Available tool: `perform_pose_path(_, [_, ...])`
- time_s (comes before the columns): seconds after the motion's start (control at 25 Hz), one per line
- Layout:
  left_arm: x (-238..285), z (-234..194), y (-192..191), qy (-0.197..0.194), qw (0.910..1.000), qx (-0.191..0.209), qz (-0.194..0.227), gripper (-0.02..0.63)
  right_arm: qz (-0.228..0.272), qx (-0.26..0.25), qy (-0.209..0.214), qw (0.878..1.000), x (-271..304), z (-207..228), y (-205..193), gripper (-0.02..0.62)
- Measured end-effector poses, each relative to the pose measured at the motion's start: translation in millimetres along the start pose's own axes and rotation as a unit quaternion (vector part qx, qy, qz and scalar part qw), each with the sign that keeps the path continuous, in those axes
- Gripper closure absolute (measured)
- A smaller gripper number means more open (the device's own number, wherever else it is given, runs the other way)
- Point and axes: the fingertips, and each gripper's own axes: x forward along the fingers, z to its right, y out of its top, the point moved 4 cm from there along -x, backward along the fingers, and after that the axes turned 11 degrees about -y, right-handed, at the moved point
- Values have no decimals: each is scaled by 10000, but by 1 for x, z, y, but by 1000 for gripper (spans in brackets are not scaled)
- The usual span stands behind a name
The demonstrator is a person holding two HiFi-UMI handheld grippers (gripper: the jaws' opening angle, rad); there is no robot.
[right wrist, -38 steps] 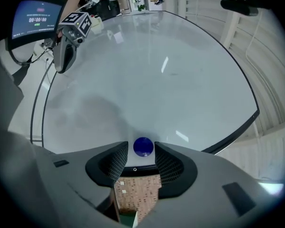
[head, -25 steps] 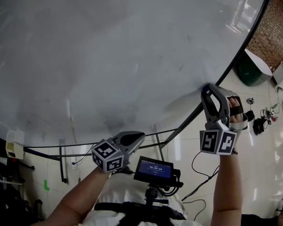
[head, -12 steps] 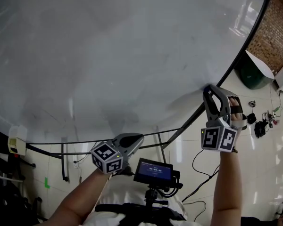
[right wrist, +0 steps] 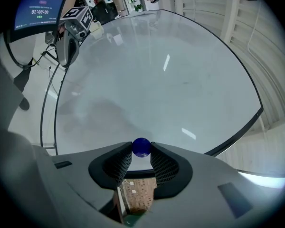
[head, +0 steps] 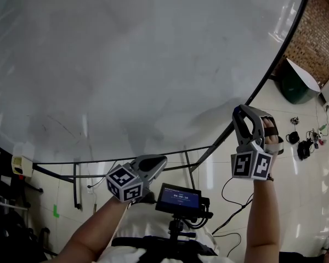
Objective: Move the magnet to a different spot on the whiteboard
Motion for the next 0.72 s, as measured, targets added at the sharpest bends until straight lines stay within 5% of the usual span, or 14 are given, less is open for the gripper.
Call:
perform_pose_path(0.52, [2,19,-2,-136,9998,123,-90,571,317,1322,179,9906,-36,3,8,440])
perform_pose_path(0.72, [4,30,-1,-146,9995,235,-154,571,454,2130,339,9754,-51,-1,10,440])
